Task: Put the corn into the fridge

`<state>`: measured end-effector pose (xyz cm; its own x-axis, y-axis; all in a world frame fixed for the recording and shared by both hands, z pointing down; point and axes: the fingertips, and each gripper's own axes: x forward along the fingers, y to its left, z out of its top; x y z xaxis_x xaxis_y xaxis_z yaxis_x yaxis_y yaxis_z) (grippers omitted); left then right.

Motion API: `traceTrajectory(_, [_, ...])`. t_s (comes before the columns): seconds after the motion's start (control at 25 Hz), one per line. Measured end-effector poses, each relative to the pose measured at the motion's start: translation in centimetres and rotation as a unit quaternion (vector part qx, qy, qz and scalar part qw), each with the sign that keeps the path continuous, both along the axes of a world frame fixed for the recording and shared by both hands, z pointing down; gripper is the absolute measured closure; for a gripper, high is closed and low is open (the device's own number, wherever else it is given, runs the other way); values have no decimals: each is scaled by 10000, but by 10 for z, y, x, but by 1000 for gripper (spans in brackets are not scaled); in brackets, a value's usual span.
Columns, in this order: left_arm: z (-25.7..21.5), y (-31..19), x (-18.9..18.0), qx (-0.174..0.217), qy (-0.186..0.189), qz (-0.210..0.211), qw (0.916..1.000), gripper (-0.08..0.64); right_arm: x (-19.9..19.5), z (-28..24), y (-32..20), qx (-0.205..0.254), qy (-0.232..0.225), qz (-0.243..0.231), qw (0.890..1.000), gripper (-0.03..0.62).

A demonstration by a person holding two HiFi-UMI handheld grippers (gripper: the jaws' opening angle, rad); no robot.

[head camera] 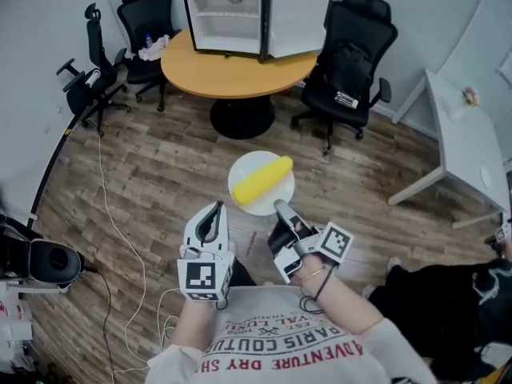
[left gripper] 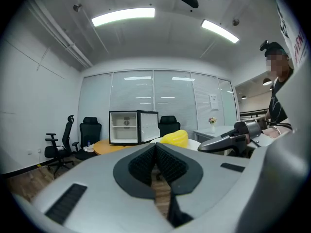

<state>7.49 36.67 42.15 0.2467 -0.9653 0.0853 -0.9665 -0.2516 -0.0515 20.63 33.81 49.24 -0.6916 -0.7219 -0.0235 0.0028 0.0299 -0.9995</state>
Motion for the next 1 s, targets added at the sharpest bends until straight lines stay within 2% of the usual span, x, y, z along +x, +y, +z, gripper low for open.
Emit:
traceTrajectory(0.32, [-9, -76, -59, -6, 119, 217, 9997, 531, -53, -4, -65, -38, 96, 203, 9997, 549])
traceTrajectory(0.68, [-17, -154, -144, 49, 16, 447, 9990, 531, -131, -8, -140, -32, -12, 558, 9984, 548])
traceTrajectory(1.0, [-17, -203, -185, 51, -12, 455, 9989, 531, -183, -9, -185, -88, -84, 522, 9986, 549])
